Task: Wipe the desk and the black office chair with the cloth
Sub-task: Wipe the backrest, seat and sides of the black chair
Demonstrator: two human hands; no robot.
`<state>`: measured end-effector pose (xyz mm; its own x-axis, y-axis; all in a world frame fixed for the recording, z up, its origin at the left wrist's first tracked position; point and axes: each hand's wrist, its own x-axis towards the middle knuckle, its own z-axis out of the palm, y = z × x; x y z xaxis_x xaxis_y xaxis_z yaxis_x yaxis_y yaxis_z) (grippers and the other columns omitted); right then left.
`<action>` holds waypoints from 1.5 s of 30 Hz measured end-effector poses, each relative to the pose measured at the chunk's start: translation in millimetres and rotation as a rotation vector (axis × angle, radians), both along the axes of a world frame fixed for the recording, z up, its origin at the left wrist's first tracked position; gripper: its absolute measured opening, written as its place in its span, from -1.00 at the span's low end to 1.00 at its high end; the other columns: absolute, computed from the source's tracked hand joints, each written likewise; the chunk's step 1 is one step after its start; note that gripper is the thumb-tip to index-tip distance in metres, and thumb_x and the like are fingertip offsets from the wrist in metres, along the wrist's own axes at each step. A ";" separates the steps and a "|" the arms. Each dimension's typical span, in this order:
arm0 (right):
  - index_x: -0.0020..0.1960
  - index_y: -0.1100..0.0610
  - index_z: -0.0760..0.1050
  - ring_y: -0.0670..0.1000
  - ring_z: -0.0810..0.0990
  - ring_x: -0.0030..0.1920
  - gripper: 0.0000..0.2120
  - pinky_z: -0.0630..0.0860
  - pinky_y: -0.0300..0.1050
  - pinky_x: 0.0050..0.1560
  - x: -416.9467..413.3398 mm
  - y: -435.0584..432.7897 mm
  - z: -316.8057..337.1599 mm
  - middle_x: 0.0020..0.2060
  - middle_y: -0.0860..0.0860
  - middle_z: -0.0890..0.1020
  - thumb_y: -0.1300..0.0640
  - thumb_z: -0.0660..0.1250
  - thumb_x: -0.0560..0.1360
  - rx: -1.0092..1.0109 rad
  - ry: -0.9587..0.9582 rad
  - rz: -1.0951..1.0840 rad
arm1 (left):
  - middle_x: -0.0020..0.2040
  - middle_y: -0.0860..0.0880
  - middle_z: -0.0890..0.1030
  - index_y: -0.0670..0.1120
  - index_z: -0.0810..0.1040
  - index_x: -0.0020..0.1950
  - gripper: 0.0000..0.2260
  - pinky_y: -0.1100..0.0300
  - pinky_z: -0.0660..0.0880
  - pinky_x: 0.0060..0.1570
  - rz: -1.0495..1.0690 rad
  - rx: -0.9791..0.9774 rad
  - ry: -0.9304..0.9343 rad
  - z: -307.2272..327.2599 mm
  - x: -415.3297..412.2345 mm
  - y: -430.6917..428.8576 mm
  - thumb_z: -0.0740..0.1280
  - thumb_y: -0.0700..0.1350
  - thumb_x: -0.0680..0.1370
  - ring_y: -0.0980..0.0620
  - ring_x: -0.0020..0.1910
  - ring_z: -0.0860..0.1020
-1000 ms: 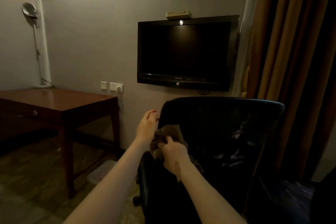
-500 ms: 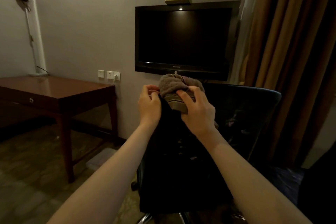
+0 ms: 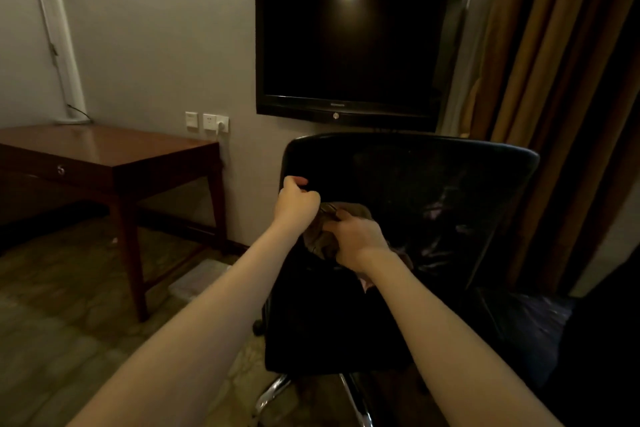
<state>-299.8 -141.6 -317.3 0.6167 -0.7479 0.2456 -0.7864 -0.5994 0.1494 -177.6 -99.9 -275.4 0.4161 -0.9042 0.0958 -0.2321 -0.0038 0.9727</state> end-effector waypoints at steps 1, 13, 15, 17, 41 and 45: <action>0.34 -0.04 0.39 0.13 0.47 0.20 -0.58 0.49 0.00 0.07 -5.7 1.7 1.9 0.33 0.04 0.35 0.11 0.30 0.50 -0.032 -0.057 0.026 | 0.14 -0.08 0.43 -0.08 0.32 0.27 -0.72 0.24 0.35 -0.33 -0.011 -0.018 -0.021 -0.3 -3.0 0.0 0.20 -0.22 0.56 0.07 -0.15 0.43; 0.18 0.06 0.32 0.08 0.38 -0.03 -0.52 0.49 -0.13 -0.36 -52.6 -16.0 69.6 0.13 0.08 0.32 0.18 0.38 0.30 -0.987 -0.503 0.178 | 0.23 -0.11 0.46 -0.13 0.48 0.25 -0.63 0.23 0.31 0.22 -0.003 -0.829 -0.790 50.5 -30.5 -1.1 0.20 -0.13 0.45 -0.09 0.23 0.38; 0.22 0.07 0.30 0.12 0.33 0.01 -0.38 0.55 0.00 -0.21 -59.0 -31.2 62.9 0.17 0.11 0.30 0.22 0.47 0.23 -0.951 -0.430 0.177 | 0.32 -0.12 0.38 -0.11 0.41 0.34 -0.52 0.12 0.29 0.28 -0.057 -0.757 -0.943 40.6 -21.2 -11.3 0.25 -0.05 0.42 -0.13 0.31 0.31; 0.22 0.06 0.31 0.15 0.32 0.03 -0.42 0.55 0.08 -0.13 -58.4 -40.0 50.5 0.19 0.13 0.30 0.23 0.45 0.27 -0.925 -0.464 0.195 | 0.35 -0.13 0.33 -0.08 0.37 0.36 -0.46 0.12 0.25 0.24 -0.048 -0.755 -1.044 23.0 -15.9 -21.6 0.28 0.02 0.40 -0.13 0.33 0.24; 0.02 0.21 0.59 0.17 0.56 -0.10 -0.57 0.58 -0.06 -0.14 -104.2 -24.3 13.2 -0.02 0.19 0.59 0.31 0.54 0.16 -0.665 -0.602 0.294 | -0.03 -0.14 0.53 -0.13 0.44 0.08 -0.52 0.02 0.51 -0.15 -0.038 -0.652 -1.171 -17.4 -70.0 -34.4 0.23 0.17 0.30 -0.18 -0.13 0.51; 0.09 0.13 0.43 0.08 0.43 -0.07 -0.70 0.51 -0.06 -0.11 -114.5 -32.2 37.3 -0.01 0.20 0.58 0.17 0.33 0.36 -0.897 -0.694 0.239 | -0.05 -0.11 0.53 -0.09 0.42 0.06 -0.57 0.11 0.47 -0.15 0.005 -0.848 -1.279 23.1 -82.5 -35.5 0.21 0.16 0.33 -0.11 -0.14 0.50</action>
<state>-414.3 -173.8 -280.0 0.2441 -0.0159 0.9696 -0.7467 -0.6411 0.1775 -260.1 -135.4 -252.3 -0.3408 -0.3991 0.8512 -0.8901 0.4284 -0.1555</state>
